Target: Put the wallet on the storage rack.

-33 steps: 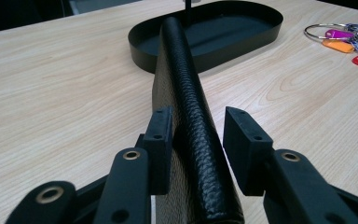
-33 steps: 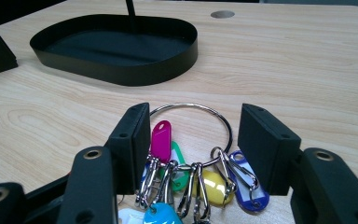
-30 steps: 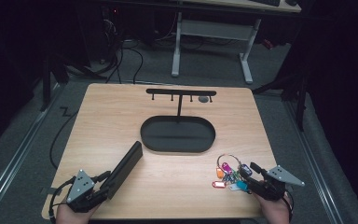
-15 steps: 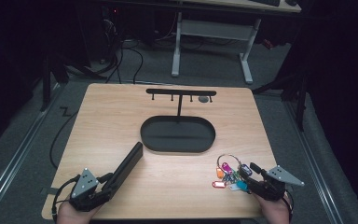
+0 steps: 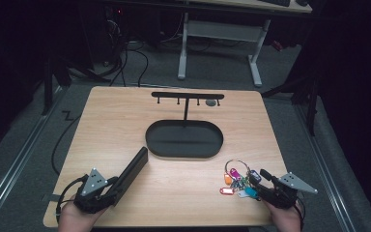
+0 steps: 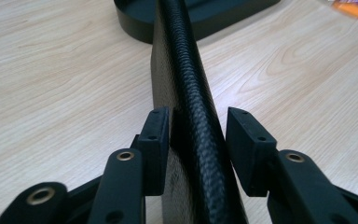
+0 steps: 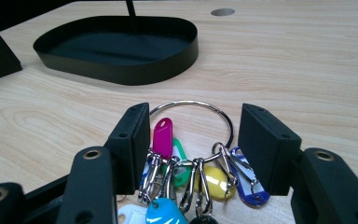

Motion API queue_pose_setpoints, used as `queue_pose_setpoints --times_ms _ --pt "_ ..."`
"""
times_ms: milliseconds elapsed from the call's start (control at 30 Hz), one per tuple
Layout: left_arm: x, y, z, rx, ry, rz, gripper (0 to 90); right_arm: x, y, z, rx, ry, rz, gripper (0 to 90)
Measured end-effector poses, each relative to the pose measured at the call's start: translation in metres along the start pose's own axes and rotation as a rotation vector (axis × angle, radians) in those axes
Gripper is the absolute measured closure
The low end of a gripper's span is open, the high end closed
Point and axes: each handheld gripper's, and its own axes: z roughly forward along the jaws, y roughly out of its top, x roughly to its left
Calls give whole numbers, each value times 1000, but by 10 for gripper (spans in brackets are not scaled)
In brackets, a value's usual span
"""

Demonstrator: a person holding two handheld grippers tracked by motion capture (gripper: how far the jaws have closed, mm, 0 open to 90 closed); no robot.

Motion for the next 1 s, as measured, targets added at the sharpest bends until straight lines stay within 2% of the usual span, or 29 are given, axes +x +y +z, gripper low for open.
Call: queue_pose_setpoints --times_ms 133,167,300,333,400,500,733,1000 --pt "3 14 1 65 2 14 614 0 0 1 5 21 0 441" --pt "3 14 1 65 2 14 611 0 0 1 5 21 0 441" --pt "8 31 3 129 -4 3 625 2 1 3 7 35 -13 441" --pt "8 31 3 129 -4 3 626 2 1 3 7 35 -13 441" --pt "8 36 8 181 -12 8 635 3 2 2 1 38 -15 441" --pt "7 38 14 231 -26 17 642 3 2 2 1 37 -10 441" --pt "6 47 17 297 -9 67 647 3 0 3 12 34 -9 441" --pt "10 53 18 356 4 69 682 3 -1 3 17 30 -6 441"
